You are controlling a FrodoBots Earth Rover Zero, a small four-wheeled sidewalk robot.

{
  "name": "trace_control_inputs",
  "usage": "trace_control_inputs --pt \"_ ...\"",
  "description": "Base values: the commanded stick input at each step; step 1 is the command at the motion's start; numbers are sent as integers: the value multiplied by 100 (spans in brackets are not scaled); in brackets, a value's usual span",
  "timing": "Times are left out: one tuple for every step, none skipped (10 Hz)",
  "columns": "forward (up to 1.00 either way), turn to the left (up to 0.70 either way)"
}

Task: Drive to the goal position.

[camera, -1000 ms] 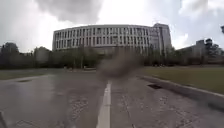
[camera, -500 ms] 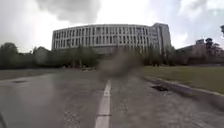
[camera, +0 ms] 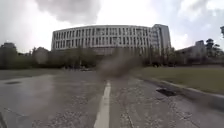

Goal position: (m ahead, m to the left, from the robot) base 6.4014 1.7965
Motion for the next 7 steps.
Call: trace_control_inputs --pt "70 33" --pt "70 35" --pt "70 18" --pt "70 2" --pt "70 1" --pt "70 0" --pt "70 0"
